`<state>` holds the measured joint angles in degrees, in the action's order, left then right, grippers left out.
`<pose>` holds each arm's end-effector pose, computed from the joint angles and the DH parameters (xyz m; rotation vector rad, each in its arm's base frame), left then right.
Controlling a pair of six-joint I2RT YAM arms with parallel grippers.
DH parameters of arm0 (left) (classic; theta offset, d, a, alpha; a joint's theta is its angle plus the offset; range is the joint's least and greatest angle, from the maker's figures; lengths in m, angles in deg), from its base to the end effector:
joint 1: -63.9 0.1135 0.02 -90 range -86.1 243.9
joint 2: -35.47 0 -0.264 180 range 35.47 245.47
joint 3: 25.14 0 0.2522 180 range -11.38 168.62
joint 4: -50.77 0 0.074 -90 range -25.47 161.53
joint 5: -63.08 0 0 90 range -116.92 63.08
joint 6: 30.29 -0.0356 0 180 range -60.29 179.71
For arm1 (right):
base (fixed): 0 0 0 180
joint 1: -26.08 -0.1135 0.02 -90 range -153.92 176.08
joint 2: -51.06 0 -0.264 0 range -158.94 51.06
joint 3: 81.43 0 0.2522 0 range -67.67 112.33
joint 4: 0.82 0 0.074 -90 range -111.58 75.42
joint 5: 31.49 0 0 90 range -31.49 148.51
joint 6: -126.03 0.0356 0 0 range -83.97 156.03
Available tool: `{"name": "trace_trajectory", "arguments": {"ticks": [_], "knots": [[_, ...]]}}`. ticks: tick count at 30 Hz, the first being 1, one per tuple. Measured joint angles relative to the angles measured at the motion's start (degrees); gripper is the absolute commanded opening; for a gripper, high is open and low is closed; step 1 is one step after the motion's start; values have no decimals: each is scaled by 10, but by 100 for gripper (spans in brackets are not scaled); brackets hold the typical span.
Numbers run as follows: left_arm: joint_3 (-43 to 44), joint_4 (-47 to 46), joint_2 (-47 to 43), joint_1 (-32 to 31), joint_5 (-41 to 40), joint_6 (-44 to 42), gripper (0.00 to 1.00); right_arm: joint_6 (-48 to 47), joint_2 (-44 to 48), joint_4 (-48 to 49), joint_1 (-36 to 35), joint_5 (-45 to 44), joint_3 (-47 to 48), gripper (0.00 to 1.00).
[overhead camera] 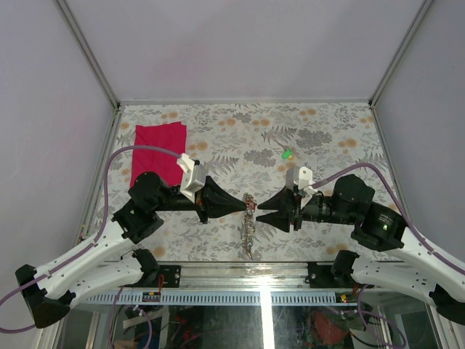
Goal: Put the keys on the keyring
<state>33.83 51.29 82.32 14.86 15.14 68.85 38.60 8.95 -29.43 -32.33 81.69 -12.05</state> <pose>0.1029 -0.1549 0.3793 1.1084 1.1012 -1.3173 0.0693 0.1394 0.4036 -1.0855 1.3286 1.1311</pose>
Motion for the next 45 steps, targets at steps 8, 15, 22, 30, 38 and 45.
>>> {"name": "trace_trajectory", "arguments": {"ticks": [8, 15, 22, 30, 38, 45], "knots": [[0, 0, 0, 0, -1, 0, 0, 3, 3, 1, 0, 0, 0, 39], [0, 0, 0, 0, -1, 0, 0, 5, -10, 1, 0, -7, -2, 39], [0, 0, 0, 0, -1, -1, 0, 5, -13, 1, 0, -19, -5, 40], [0, 0, 0, 0, -1, -1, 0, 9, -16, 11, 0, -26, -6, 41], [0, 0, 0, 0, -1, -1, 0, 16, -17, 29, 0, -25, -7, 39], [0, 1, 0, 0, -1, -1, 0, 22, -27, 40, 0, -20, -9, 23]]}}
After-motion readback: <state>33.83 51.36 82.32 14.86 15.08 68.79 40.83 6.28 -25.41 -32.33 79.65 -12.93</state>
